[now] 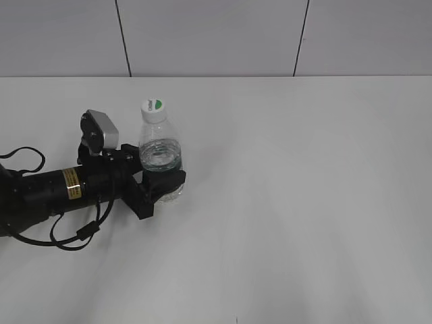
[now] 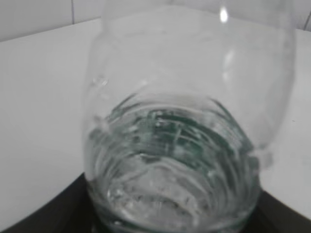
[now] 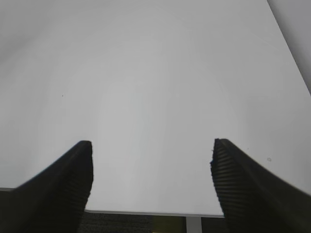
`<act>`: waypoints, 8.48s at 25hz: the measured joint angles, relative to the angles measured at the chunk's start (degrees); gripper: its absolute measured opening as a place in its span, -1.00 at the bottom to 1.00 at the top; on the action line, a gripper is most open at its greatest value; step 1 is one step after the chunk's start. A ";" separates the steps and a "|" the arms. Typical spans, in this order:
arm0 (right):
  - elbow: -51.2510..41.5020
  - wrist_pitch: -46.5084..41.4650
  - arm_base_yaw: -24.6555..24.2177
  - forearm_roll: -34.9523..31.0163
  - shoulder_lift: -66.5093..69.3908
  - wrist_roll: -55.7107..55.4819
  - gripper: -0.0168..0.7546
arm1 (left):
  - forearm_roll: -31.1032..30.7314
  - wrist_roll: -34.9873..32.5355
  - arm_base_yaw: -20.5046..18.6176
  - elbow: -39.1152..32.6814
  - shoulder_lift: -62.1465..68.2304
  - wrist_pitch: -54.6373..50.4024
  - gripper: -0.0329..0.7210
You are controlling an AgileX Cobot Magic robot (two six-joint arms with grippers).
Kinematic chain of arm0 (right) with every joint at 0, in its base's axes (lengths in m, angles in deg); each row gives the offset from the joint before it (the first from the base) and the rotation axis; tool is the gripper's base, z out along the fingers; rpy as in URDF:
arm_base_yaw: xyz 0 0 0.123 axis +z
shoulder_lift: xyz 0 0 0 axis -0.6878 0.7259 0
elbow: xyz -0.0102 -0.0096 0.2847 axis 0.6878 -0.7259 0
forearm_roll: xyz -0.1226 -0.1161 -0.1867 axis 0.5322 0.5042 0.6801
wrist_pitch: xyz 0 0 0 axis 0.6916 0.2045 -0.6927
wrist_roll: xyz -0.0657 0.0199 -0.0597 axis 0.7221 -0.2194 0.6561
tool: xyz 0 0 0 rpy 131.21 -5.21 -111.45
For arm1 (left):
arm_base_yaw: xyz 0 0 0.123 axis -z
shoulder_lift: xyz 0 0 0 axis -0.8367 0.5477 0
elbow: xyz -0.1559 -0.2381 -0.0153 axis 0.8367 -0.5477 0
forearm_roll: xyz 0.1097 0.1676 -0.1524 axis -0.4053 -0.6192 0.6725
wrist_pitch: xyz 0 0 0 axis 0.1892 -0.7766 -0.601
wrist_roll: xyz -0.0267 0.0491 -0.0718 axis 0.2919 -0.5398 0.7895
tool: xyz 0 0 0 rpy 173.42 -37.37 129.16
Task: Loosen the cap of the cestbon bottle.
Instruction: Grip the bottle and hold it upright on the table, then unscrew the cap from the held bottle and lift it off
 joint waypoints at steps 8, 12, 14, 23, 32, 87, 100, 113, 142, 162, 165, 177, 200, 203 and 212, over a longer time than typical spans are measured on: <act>0.00 0.00 0.00 0.00 0.00 0.00 0.54 | -7.74 0.00 4.21 3.16 -1.12 -1.95 0.21; 0.00 0.00 0.00 0.00 0.00 0.00 0.54 | -7.61 1.16 8.71 5.14 -1.16 -1.97 0.21; 0.00 0.00 0.00 0.00 0.00 0.00 0.54 | -6.62 1.30 10.56 5.22 -1.16 -1.91 0.21; 0.00 0.00 0.00 0.00 0.00 0.00 0.54 | -4.08 1.76 11.36 5.22 1.05 -2.33 0.21; 0.00 0.00 0.00 0.00 0.00 0.00 0.54 | -2.54 1.81 11.36 5.22 1.17 -2.22 0.21; 66.28 -4.29 7.83 -2.09 102.83 6.14 0.54 | -3.68 1.98 11.36 5.22 1.17 -2.22 0.20; 66.84 -4.57 9.81 1.67 103.02 6.09 0.54 | 0.11 -0.80 11.77 5.22 1.17 -2.22 0.20; 66.84 -4.82 13.99 2.50 103.21 6.28 0.54 | 3.01 -3.91 11.83 5.33 2.73 -0.52 0.20; 70.32 -6.12 30.83 -0.36 104.07 7.38 0.54 | 3.72 -3.91 11.83 5.33 2.90 -0.22 0.20; 77.47 -6.99 35.17 -2.55 112.04 -16.26 0.54 | 3.74 -3.91 11.83 5.33 2.90 -0.28 0.20; 77.47 -6.99 35.17 -4.96 112.04 -17.83 0.54 | 3.74 -3.91 11.83 5.33 2.90 -0.28 0.20; 77.54 -7.01 38.62 -4.46 113.02 -21.28 0.54 | 3.80 -3.91 11.83 5.33 2.97 -0.22 0.20; 79.46 -7.06 38.62 -4.04 118.13 -21.45 0.54 | 3.80 -3.91 11.83 5.33 2.97 -0.12 0.20; 79.46 -7.06 38.62 -4.82 118.13 -21.45 0.54 | 3.80 -3.91 11.83 5.33 2.97 -0.12 0.20; 79.46 -7.06 39.17 -3.45 118.13 -21.20 0.54 | 3.80 -3.91 11.83 5.33 2.97 -0.12 0.20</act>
